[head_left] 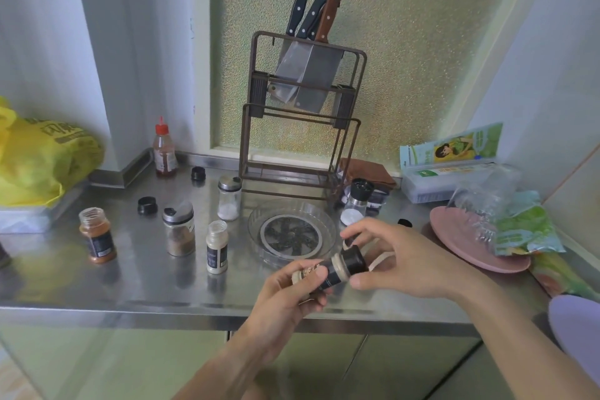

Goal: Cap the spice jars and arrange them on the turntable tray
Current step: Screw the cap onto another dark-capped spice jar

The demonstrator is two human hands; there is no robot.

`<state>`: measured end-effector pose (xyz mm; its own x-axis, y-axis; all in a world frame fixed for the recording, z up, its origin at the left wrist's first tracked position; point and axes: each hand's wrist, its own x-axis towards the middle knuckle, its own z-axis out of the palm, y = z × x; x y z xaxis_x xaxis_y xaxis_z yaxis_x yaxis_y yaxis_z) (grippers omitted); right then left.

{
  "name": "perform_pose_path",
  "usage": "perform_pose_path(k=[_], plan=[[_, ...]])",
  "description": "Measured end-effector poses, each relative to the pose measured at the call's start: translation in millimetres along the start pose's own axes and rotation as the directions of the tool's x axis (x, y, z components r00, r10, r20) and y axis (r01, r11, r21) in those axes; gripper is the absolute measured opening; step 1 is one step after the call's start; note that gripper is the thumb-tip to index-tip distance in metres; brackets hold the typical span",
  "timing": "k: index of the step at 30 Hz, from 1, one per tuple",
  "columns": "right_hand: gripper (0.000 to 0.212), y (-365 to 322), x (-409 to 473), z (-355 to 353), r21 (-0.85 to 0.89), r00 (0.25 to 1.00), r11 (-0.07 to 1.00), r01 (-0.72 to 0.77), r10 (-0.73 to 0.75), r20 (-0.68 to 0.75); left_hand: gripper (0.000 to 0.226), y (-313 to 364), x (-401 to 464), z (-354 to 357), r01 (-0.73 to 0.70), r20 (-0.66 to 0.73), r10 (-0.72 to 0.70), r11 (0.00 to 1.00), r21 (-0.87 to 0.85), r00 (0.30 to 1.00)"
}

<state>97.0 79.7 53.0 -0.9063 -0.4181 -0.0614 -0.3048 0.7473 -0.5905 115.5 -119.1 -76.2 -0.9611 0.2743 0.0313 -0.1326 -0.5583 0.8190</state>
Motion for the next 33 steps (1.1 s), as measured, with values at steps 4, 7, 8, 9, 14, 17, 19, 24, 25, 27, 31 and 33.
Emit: perform_pose_path(k=[4, 7, 8, 9, 14, 17, 19, 24, 25, 27, 31, 33], plan=[[0.024, 6, 3, 4, 0.013, 0.999, 1.0, -0.001, 0.002, -0.036, 0.031, -5, -1, -1, 0.019, 0.006, -0.019, 1.0, 0.007, 1.0], [0.032, 9, 2, 5, 0.011, 0.999, 0.999, 0.035, -0.034, -0.017, 0.028, -6, -3, 1, 0.038, 0.01, -0.038, 0.999, 0.014, 0.999], [0.033, 11, 1, 5, 0.058, 0.999, 0.997, 0.053, -0.052, -0.009, 0.028, -5, -3, 1, 0.046, 0.002, -0.046, 0.999, 0.019, 0.999], [0.032, 13, 1, 6, 0.095, 0.997, 0.993, 0.071, -0.071, -0.011, 0.029, -3, -3, 3, 0.06, -0.013, -0.059, 0.997, 0.04, 0.998], [0.036, 20, 1, 12, 0.119, 0.993, 0.986, 0.114, -0.109, -0.047, 0.037, -2, 2, 8, 0.158, -0.136, -0.143, 0.982, 0.104, 0.98], [0.026, 24, 1, 11, 0.184, 0.994, 0.978, 0.102, -0.092, -0.063, 0.034, -4, 2, 9, 0.104, -0.091, -0.099, 0.993, 0.047, 0.991], [0.025, 26, 2, 10, 0.204, 0.997, 0.977, 0.068, -0.056, -0.061, 0.025, -9, 1, 7, 0.064, -0.043, -0.064, 0.998, -0.009, 0.997], [0.029, 25, -3, 13, 0.15, 0.997, 0.986, 0.069, -0.062, -0.053, 0.039, -20, 0, 2, 0.042, -0.029, -0.044, 0.998, -0.049, 0.999], [0.029, 26, -4, 14, 0.152, 0.996, 0.986, 0.07, -0.061, -0.065, 0.036, -21, 0, 2, 0.04, -0.038, -0.042, 0.998, -0.046, 0.998], [0.033, 28, -6, 19, 0.2, 0.989, 0.978, 0.062, -0.034, -0.141, 0.033, -22, 1, 3, 0.042, -0.049, -0.044, 0.998, -0.048, 0.998], [0.037, 32, -9, 45, 0.435, 0.956, 0.9, 0.018, 0.112, -0.271, 0.039, -27, 5, 10, 0.06, -0.019, -0.061, 0.995, -0.079, 0.998], [0.026, 38, -12, 60, 0.552, 0.948, 0.833, -0.016, 0.187, -0.256, 0.041, -32, 8, 14, 0.067, -0.016, -0.068, 0.995, -0.067, 0.998]])
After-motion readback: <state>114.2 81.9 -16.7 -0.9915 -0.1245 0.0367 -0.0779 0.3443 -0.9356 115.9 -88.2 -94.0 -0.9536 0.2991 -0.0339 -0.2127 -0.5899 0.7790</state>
